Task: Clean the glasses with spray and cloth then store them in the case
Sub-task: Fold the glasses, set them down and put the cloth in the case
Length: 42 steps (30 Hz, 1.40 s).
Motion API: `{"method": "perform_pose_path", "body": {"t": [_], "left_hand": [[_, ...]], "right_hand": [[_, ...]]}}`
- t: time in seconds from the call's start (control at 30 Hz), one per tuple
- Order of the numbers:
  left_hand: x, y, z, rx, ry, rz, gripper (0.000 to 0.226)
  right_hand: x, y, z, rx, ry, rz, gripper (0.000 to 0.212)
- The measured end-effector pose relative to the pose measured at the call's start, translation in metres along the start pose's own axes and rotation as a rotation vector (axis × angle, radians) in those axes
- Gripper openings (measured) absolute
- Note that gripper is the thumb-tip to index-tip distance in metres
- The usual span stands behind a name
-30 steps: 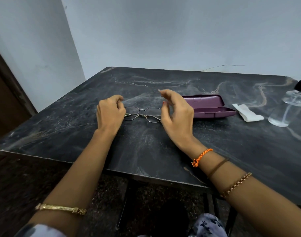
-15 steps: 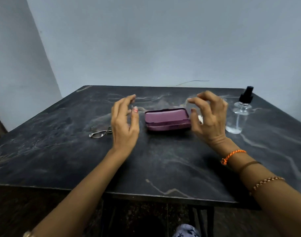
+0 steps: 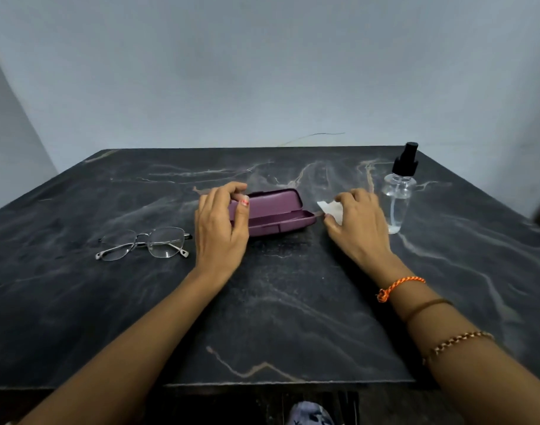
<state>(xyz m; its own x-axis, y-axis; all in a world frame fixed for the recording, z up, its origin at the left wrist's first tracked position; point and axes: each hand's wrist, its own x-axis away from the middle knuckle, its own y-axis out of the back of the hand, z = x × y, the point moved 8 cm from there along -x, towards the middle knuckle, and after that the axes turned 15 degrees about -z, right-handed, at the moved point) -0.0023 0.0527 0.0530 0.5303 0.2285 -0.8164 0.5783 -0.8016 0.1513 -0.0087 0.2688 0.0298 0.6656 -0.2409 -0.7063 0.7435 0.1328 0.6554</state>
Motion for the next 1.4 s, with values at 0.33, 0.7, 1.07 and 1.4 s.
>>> {"method": "perform_pose_path", "body": {"t": [0.33, 0.7, 1.07, 1.4], "left_hand": [[-0.001, 0.002, 0.006, 0.025, 0.074, -0.013, 0.015], [0.0, 0.007, 0.001, 0.076, 0.096, -0.029, 0.014], [-0.011, 0.017, -0.011, 0.426, 0.136, -0.069, 0.013], [-0.043, -0.031, 0.007, 0.722, 0.817, 0.161, 0.017]], "right_hand": [[0.001, 0.001, -0.002, 0.01, -0.046, -0.012, 0.022], [-0.001, 0.024, 0.005, -0.086, -0.038, -0.16, 0.023], [-0.014, 0.067, 0.024, -0.497, -0.107, -0.403, 0.015], [-0.029, 0.015, 0.066, -1.01, -0.529, -0.251, 0.019]]}}
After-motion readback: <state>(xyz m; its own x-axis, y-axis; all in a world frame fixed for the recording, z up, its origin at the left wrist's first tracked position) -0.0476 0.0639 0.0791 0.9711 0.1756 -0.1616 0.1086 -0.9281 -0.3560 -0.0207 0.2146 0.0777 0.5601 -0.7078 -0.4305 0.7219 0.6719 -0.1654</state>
